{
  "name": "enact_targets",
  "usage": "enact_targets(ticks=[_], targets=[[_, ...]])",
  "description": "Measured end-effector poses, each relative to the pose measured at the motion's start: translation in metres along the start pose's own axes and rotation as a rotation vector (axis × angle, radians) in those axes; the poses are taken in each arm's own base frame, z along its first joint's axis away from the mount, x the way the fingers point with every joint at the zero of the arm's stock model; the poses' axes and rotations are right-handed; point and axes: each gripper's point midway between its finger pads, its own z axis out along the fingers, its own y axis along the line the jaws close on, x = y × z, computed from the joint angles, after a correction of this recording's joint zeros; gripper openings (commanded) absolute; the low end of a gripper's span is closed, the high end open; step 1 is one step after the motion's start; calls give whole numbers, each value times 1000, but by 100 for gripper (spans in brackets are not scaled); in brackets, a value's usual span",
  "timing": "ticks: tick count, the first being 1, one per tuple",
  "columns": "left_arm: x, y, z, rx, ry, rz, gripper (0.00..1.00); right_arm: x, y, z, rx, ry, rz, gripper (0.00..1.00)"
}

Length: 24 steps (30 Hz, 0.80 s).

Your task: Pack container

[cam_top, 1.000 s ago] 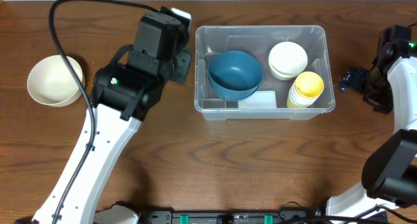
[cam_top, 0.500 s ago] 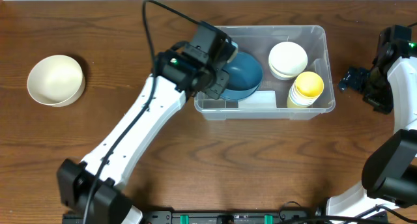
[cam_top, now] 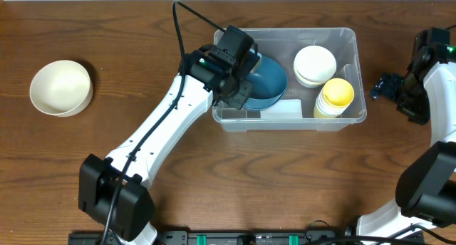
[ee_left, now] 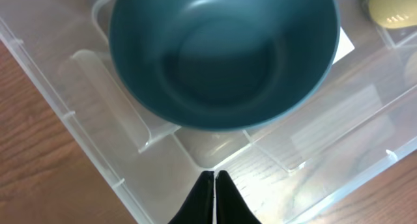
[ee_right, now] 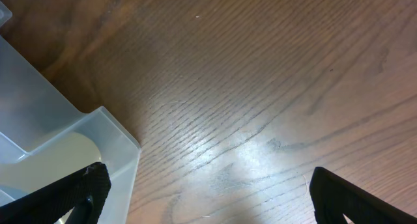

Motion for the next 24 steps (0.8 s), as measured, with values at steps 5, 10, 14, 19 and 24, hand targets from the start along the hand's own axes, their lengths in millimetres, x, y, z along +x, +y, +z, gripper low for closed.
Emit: enact_targets(ticks=[5, 10, 14, 19, 24], targets=[[-9, 0, 0, 0, -37, 10, 6, 0, 0, 0, 0, 0, 0, 99], [-12, 0, 0, -1, -48, 21, 6, 0, 0, 0, 0, 0, 0, 99], [-12, 1, 7, -1, -41, 22, 6, 0, 0, 0, 0, 0, 0, 99], [-7, 2, 29, 1, 9, 19, 6, 0, 0, 0, 0, 0, 0, 99], [0, 2, 42, 2, 45, 19, 6, 0, 0, 0, 0, 0, 0, 99]])
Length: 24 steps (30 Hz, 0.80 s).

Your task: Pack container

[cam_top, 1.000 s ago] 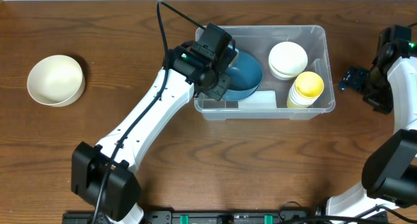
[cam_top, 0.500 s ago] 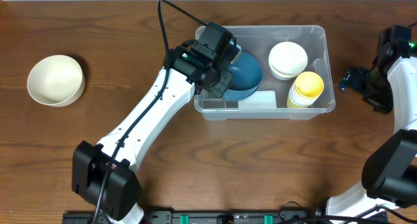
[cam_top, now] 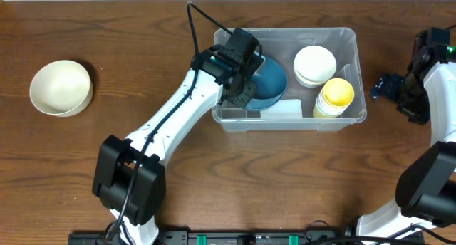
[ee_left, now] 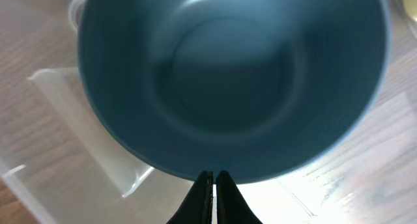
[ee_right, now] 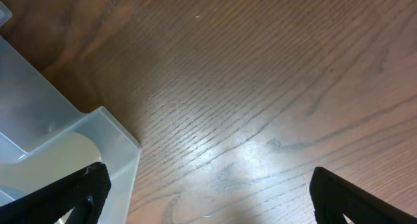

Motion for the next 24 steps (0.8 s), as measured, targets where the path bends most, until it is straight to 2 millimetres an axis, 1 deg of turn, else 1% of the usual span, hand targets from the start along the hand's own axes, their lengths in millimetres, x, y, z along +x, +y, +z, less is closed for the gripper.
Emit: enact_targets(ticks=[13, 20, 24], targets=[[3, -3, 3, 16, 13, 1, 6, 0, 0, 0, 0, 0, 0, 99], [8, -5, 12, 33, 44, -1, 6, 0, 0, 0, 0, 0, 0, 99], [9, -6, 13, 39, 49, -1, 6, 0, 0, 0, 0, 0, 0, 99]])
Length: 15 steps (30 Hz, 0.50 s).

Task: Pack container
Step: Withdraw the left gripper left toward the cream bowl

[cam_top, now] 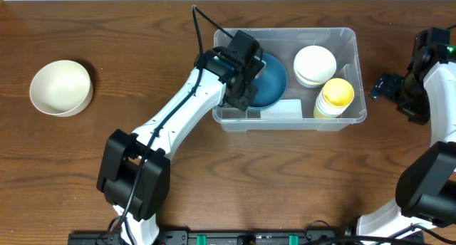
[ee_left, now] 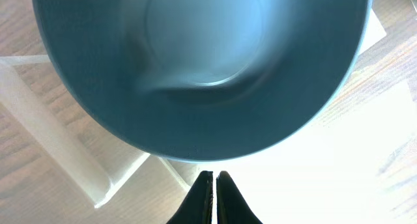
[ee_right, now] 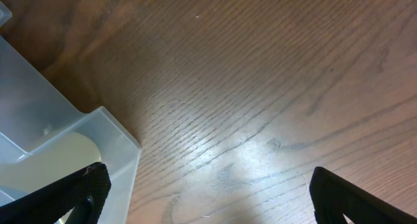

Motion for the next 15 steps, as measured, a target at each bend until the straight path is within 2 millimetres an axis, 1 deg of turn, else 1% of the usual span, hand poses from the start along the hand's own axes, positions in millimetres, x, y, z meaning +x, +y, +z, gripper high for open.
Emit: enact_targets(ticks=[7, 9, 11, 12, 13, 14, 15], targets=[[1, -1, 0, 4, 4, 0, 6, 0, 0, 0, 0, 0, 0, 99], [2, -1, -4, 4, 8, -1, 6, 0, 0, 0, 0, 0, 0, 99], [-3, -1, -17, 0, -13, 1, 6, 0, 0, 0, 0, 0, 0, 99], [-10, -1, -30, -8, -44, 3, 8, 0, 0, 0, 0, 0, 0, 99], [-17, 0, -43, -21, -78, 6, 12, 0, 0, 0, 0, 0, 0, 99], [-29, 2, -66, -38, -140, 11, 16, 0, 0, 0, 0, 0, 0, 99], [-38, 3, -87, -56, -194, 13, 17, 0, 0, 0, 0, 0, 0, 99]])
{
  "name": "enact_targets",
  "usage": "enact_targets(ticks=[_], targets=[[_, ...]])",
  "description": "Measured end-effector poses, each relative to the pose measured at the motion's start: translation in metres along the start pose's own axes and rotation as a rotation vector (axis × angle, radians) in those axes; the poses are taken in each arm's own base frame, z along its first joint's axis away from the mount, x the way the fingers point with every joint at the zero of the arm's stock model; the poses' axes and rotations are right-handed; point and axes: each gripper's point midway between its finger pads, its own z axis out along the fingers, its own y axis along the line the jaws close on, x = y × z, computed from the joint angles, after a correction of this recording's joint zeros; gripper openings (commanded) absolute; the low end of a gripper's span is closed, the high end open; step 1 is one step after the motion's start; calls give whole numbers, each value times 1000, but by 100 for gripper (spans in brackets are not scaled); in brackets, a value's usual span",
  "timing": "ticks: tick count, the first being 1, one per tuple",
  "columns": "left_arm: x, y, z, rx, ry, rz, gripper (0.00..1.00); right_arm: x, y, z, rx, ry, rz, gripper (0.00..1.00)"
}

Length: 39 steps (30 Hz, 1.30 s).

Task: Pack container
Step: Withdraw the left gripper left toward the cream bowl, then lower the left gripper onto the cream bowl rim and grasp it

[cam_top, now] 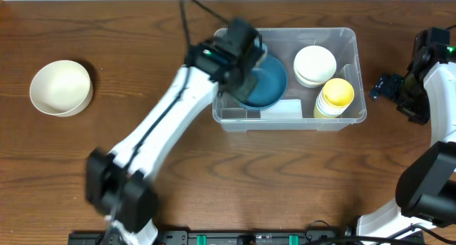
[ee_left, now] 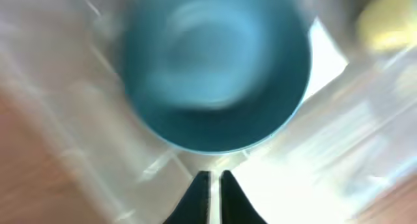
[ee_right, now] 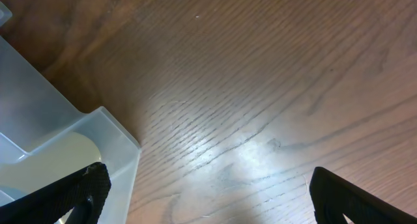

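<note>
A clear plastic container (cam_top: 306, 30) holds a blue bowl (cam_top: 265, 85) at its left, a stack of white bowls (cam_top: 315, 65) and stacked yellow cups (cam_top: 335, 95). My left gripper (cam_top: 240, 65) hovers over the container's left end, blurred by motion. In the left wrist view the left gripper (ee_left: 210, 183) has its fingers all but together, nothing between them, and the blue bowl (ee_left: 215, 87) lies ahead below. A cream bowl (cam_top: 61, 86) sits on the table far left. Wide open, my right gripper (ee_right: 208, 198) rests beside the container's right end.
The dark wooden table (cam_top: 285, 181) stretches around the container. The container's corner (ee_right: 104, 142) shows at the left of the right wrist view. My right arm (cam_top: 427, 74) stands at the table's right edge.
My left gripper has drawn back from the blue bowl, which fills less of the wrist view; the arm is blurred. The bowl stays in the container. The right arm has not moved.
My left gripper, shut, was over the container's front-left with the blue bowl ahead. Then it was closer to the bowl, then so close the bowl filled the view. Now it is farther back. The right gripper stayed open and still.
</note>
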Motion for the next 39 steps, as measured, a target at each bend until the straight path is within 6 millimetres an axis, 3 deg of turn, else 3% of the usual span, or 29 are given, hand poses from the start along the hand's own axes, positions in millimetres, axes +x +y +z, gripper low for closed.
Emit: enact_targets(ticks=[3, 4, 6, 8, 10, 13, 18, 22, 25, 29, 35, 39], targets=[[-30, 18, -78, -96, -194, -11, 29, 0, 0, 0, 0, 0, 0, 99], [-31, 29, -107, -141, -247, -31, 33, 0, 0, 0, 0, 0, 0, 99], [-25, 52, -147, -226, -300, -66, 40, 0, 0, 0, 0, 0, 0, 99], [-9, 79, -170, -312, -301, -121, 46, 0, 0, 0, 0, 0, 0, 99], [9, 109, -179, -390, -263, -187, 52, 0, 0, 0, 0, 0, 0, 99], [32, 159, -176, -487, -197, -319, 57, 0, 0, 0, 0, 0, 0, 99], [75, 234, -174, -609, -115, -533, 59, 0, 0, 0, 0, 0, 0, 99], [101, 276, -178, -676, -97, -668, 59, 0, 0, 0, 0, 0, 0, 99], [113, 299, -172, -700, -82, -728, 66, 0, 0, 0, 0, 0, 0, 99], [126, 324, -145, -702, -31, -784, 77, 0, 0, 0, 0, 0, 0, 99], [150, 358, -90, -692, 56, -882, 78, 0, 0, 0, 0, 0, 0, 99], [163, 375, -71, -699, 71, -943, 78, 0, 0, 0, 0, 0, 0, 99]])
